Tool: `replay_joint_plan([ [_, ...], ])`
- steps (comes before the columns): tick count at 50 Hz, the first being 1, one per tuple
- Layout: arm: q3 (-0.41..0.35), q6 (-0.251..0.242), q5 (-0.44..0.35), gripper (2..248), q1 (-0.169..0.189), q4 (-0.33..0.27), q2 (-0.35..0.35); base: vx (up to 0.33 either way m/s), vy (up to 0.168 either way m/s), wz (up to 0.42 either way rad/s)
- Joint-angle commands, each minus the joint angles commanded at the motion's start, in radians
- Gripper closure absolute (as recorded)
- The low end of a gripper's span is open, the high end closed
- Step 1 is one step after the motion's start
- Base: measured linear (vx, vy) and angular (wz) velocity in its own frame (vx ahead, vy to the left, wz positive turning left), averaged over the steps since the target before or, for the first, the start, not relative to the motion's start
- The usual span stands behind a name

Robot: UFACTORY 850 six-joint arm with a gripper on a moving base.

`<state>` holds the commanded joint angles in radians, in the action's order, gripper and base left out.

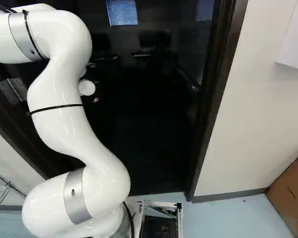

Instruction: Open the door and move inside

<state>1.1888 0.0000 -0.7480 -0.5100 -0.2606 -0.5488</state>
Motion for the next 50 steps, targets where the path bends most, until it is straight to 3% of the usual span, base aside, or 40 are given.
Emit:
replay_joint_plan([
  [50,0.0,0.0,0.0,3,0.0,-0.153,0.0,0.0,0.0,0.0],
])
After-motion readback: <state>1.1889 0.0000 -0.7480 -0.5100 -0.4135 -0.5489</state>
